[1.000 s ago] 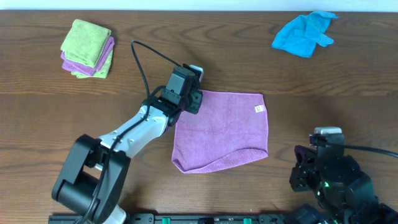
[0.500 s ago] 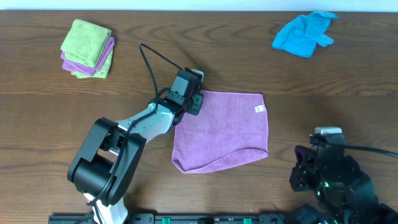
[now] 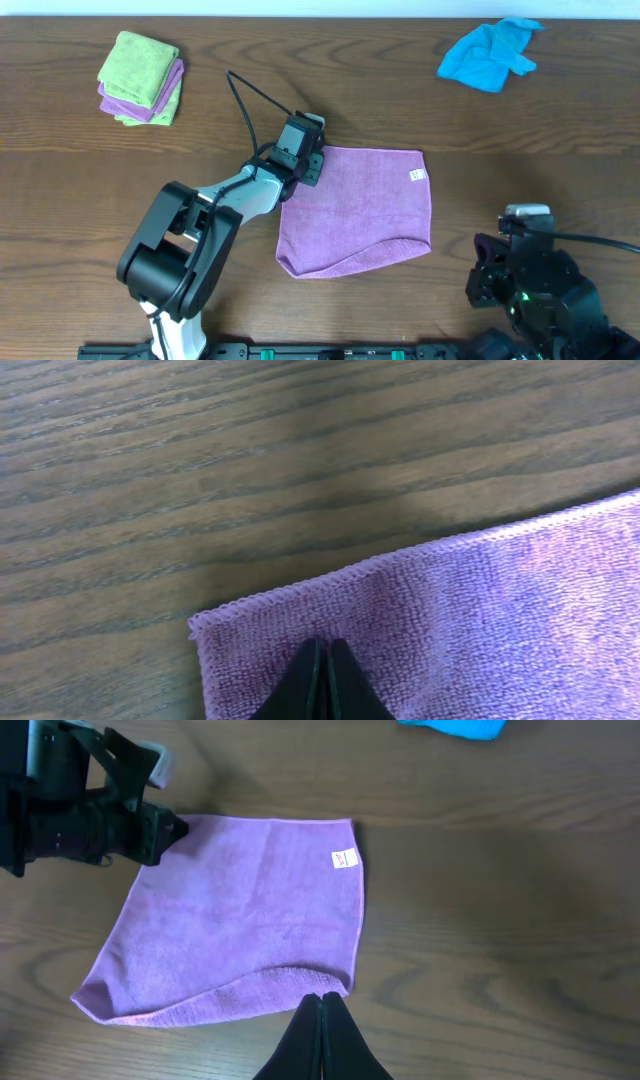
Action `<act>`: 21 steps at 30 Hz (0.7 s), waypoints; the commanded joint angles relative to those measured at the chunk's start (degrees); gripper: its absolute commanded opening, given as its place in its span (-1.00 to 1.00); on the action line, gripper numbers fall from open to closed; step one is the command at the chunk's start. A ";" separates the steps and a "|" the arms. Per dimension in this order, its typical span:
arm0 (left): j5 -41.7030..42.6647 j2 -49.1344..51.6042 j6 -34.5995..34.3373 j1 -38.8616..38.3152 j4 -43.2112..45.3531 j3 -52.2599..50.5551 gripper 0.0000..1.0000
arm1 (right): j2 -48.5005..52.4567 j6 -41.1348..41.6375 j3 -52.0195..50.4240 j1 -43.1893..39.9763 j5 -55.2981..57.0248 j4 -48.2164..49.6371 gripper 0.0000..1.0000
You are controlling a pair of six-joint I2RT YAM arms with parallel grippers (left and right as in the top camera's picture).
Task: Fold the cloth
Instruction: 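Reach the left gripper to the cloth's left edge and grasp it, then grasp the cloth's right edge with the right gripper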
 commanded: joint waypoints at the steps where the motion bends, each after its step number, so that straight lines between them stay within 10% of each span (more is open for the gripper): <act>1: -4.35 2.19 1.16 0.33 0.44 1.01 -0.89 | -0.13 1.05 0.68 0.42 0.83 -0.09 -0.97; 21: -5.09 8.20 10.23 13.03 17.77 1.03 -0.89 | 0.00 1.05 -0.48 0.42 2.29 -0.70 -0.97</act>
